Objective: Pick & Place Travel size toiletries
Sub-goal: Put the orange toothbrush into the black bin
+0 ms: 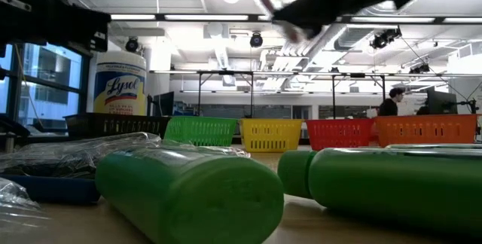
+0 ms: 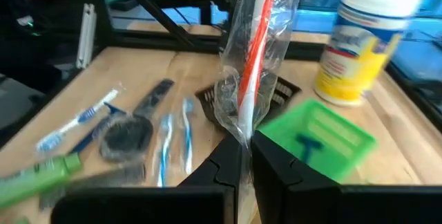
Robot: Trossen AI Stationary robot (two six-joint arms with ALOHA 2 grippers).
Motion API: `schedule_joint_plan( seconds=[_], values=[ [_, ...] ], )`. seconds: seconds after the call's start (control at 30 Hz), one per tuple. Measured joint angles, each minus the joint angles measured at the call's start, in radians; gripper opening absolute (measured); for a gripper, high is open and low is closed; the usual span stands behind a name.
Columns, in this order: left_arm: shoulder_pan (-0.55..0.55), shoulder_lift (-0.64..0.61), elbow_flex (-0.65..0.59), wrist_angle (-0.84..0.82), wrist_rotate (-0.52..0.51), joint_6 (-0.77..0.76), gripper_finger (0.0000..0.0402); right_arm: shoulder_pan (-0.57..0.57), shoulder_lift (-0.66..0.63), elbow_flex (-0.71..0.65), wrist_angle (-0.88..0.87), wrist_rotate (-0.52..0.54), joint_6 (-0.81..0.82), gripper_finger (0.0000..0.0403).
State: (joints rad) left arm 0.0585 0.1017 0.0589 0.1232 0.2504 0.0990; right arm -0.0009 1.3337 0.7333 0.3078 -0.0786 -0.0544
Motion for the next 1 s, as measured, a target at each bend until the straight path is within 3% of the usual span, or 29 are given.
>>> schedule_joint_plan(
  seconds=[0.33, 0.6, 0.87, 1.0],
  values=[
    [0.000, 0.000, 0.001, 0.017, 0.021, -0.009, 0.0000, -0.056, 0.342, 0.281, 0.043, -0.211, 0.006, 0.0016],
    [0.000, 0.000, 0.001, 0.050, 0.046, -0.030, 0.0000, -0.065, 0.543, 0.453, 0.048, -0.280, 0.049, 0.0016],
    [0.000, 0.000, 0.002, 0.065, 0.055, -0.031, 0.0000, -0.065, 0.702, 0.607, 0.075, -0.199, 0.115, 0.0016],
    [0.000, -0.001, 0.002, 0.112, 0.058, -0.031, 0.0000, -0.070, 0.771, 0.633, 0.212, -0.124, 0.167, 0.0016]
  ],
)
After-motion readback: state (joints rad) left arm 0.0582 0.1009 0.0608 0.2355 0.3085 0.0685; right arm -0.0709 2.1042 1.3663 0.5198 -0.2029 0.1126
